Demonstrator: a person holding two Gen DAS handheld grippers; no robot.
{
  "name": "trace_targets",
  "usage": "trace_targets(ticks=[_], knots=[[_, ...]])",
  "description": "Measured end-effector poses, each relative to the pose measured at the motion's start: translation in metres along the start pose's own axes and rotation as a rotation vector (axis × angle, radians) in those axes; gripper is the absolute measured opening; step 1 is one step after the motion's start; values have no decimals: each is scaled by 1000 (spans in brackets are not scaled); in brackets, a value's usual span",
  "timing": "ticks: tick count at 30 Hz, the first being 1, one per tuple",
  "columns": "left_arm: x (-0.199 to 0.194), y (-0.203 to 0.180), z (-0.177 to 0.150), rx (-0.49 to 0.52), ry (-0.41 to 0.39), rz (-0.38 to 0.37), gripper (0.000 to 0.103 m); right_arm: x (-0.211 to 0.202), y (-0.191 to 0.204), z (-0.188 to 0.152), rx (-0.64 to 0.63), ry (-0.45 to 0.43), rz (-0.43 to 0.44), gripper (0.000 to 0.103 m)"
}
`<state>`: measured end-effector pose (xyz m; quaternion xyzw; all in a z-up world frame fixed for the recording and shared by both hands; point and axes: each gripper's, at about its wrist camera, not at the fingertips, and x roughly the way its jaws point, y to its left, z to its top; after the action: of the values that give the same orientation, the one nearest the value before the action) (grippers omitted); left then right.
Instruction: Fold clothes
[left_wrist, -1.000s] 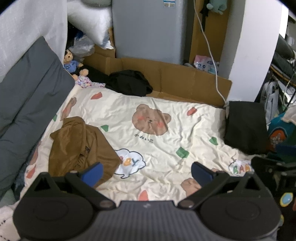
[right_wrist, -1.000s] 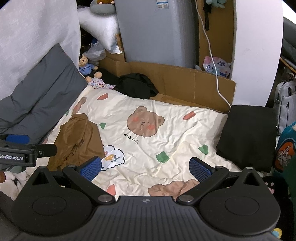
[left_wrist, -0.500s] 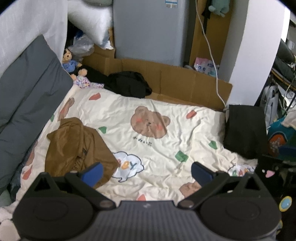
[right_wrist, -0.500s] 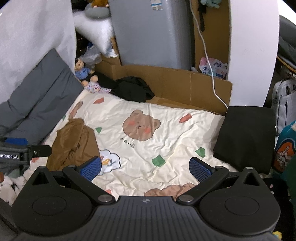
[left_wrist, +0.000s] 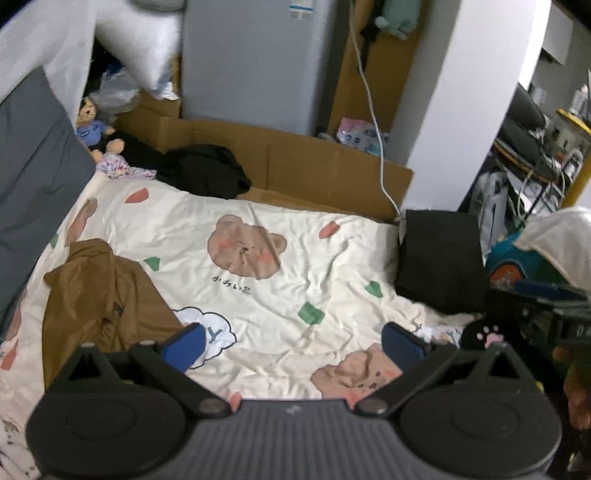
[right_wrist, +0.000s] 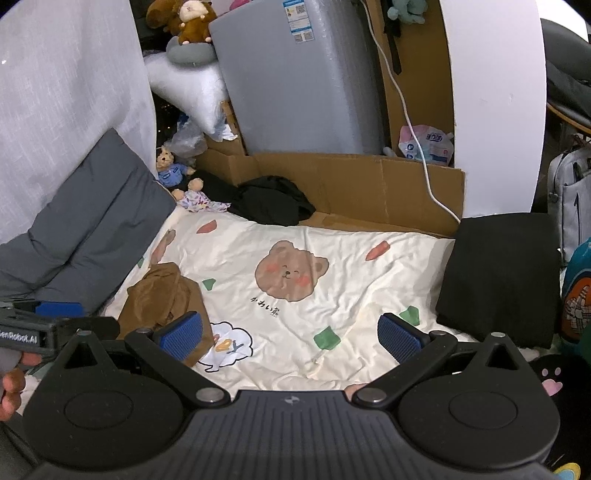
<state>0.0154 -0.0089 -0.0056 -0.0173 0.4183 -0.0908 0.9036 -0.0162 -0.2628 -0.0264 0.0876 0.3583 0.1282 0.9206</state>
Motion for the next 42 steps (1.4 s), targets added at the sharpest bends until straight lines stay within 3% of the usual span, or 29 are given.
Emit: trace_targets(ticks=[7,11,13,18,20,27,40,42], knots=[[8,-2,-5,-41,-2,-18,102,2,0,-4,-7,-12,-1,103],[13,4,-1,-52,29,-37,103,9,-9,-3,36,-1,4,103],[20,2,-1,-48,81,-57,103,11,-11,-5,48,-7,-13,103],[21,1,-6,-35,50,-9,103,17,-10,-7,6,7,-10,103],[21,4,-5,-43,44,-1,103,24,-11,-7,10,53,-23,103],[11,-5,4,-28,-31,25,103,24,-12,-12,-5,22,-64,103],[22,11,17,-61,16,21,103,38,-3,-2,-15,11,34,103],[23,15,21,-69,25,17,103,43,0,5,-27,1,18,103]])
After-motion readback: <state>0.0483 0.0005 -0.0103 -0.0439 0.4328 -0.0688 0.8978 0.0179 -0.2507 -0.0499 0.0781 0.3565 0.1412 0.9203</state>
